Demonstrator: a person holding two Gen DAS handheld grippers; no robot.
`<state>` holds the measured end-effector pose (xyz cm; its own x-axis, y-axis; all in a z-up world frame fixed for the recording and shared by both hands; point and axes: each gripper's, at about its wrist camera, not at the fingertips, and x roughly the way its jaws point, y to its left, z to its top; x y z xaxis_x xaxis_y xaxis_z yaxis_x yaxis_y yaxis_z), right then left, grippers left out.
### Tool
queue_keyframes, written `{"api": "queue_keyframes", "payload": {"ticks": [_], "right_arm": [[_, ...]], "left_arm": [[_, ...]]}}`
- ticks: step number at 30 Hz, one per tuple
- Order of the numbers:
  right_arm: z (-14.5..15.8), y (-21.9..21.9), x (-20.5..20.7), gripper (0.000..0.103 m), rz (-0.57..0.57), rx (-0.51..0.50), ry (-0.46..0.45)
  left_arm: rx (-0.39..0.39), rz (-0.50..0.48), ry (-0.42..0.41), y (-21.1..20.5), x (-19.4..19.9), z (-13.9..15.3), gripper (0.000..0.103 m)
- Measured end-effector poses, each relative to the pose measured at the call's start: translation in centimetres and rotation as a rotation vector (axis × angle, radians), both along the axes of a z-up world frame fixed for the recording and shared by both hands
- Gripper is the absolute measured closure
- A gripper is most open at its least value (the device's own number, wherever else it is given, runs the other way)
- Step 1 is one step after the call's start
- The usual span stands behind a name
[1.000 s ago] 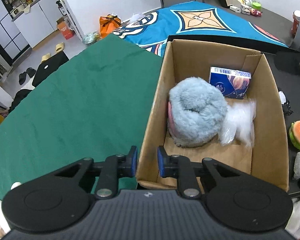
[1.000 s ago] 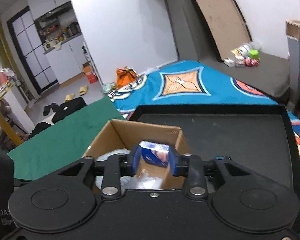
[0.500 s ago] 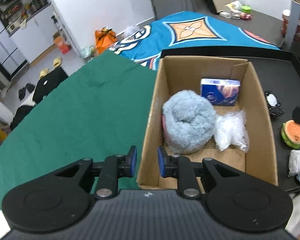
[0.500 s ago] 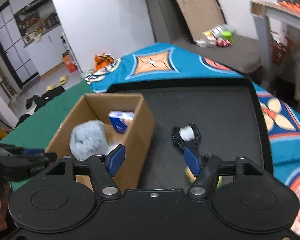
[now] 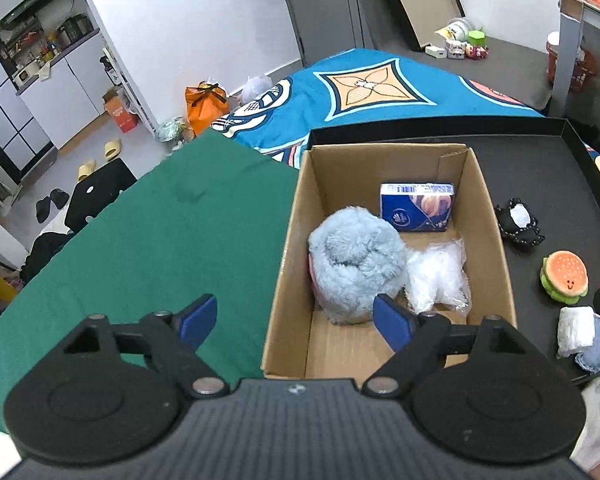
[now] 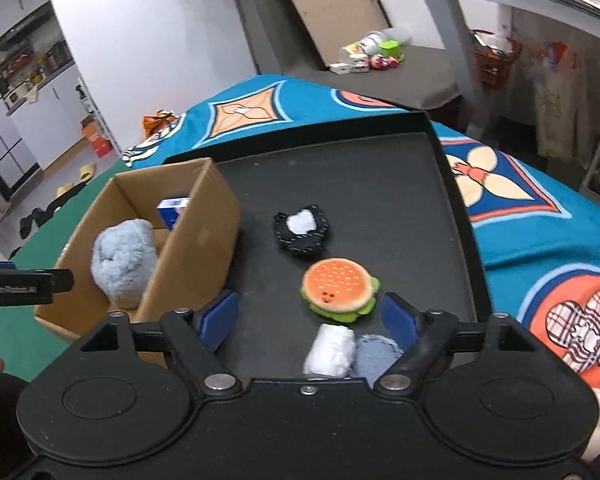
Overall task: Organize soft objects
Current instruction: 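Withdraw the right gripper back over the tray toward the denim plush, then lower the right gripper onto the blue denim plush and close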
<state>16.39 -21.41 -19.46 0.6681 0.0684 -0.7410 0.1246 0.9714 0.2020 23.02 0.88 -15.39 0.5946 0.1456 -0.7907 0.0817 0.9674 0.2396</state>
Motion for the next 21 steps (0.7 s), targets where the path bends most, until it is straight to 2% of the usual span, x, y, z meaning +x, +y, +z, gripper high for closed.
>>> {"api": "queue_keyframes", "payload": {"ticks": [3, 8, 16, 21], "right_arm": [[-0.7, -0.9, -0.1, 0.022, -0.042, 0.010, 0.006], [-2.3, -2.1, -0.2, 0.022, -0.068, 0.015, 0.046], [-4.7, -3.0, -0.5, 0.023, -0.096, 0.039, 0.106], [-4.5, -4.0, -0.7, 0.027, -0.117, 0.090, 0.083]], "left_arm": [[0.029, 0.030, -0.008, -0.5, -0.1, 0.1, 0.019], [0.062, -0.001, -0.018, -1.6, -0.4, 0.2, 0.019], [0.103, -0.010, 0.048, -2.9, -0.1, -1.2, 0.019], [0.147, -0.011, 0.047, -3.5, 0.0, -1.6, 0.019]]}}
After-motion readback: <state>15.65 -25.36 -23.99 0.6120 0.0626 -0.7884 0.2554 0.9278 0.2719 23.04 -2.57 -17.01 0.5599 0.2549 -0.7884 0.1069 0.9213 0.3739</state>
